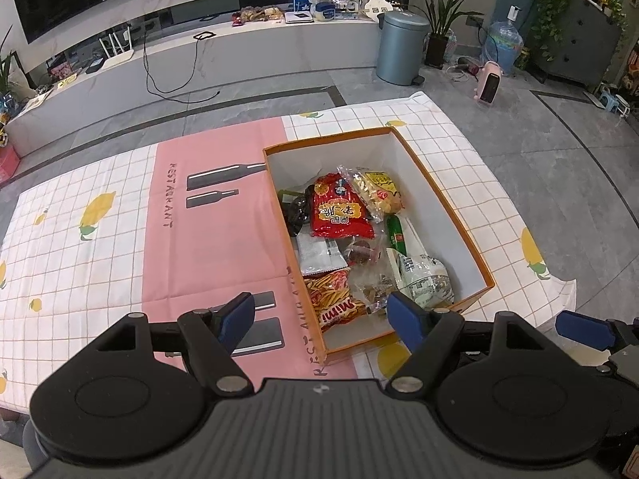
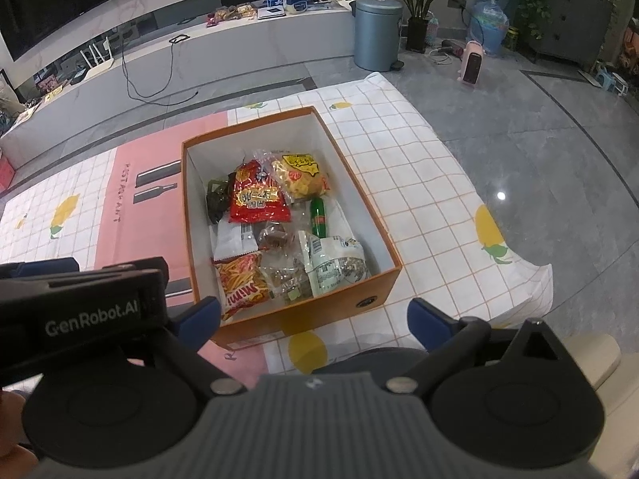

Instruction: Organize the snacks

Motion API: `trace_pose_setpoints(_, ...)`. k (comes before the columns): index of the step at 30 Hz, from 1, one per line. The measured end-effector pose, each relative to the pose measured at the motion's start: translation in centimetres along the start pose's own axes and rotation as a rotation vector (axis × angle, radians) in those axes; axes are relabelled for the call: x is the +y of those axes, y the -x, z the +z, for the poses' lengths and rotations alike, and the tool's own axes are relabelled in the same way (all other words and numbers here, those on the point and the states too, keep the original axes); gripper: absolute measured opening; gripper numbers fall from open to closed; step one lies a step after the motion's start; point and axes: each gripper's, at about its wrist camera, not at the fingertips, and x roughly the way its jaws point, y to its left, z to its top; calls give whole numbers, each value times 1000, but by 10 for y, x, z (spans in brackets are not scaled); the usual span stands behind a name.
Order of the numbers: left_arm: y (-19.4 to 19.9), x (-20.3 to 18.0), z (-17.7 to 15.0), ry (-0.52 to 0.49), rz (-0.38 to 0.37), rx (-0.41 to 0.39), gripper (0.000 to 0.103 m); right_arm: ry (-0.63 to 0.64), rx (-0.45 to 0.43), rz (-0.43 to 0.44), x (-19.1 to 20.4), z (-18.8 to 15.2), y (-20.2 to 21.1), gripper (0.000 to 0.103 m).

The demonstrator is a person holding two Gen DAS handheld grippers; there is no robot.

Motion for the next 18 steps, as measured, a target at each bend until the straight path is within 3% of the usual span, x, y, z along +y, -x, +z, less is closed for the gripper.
trace_pose_setpoints(18,2,1,-1,8,-12,5,89,11,3,5,2,-1,0,97)
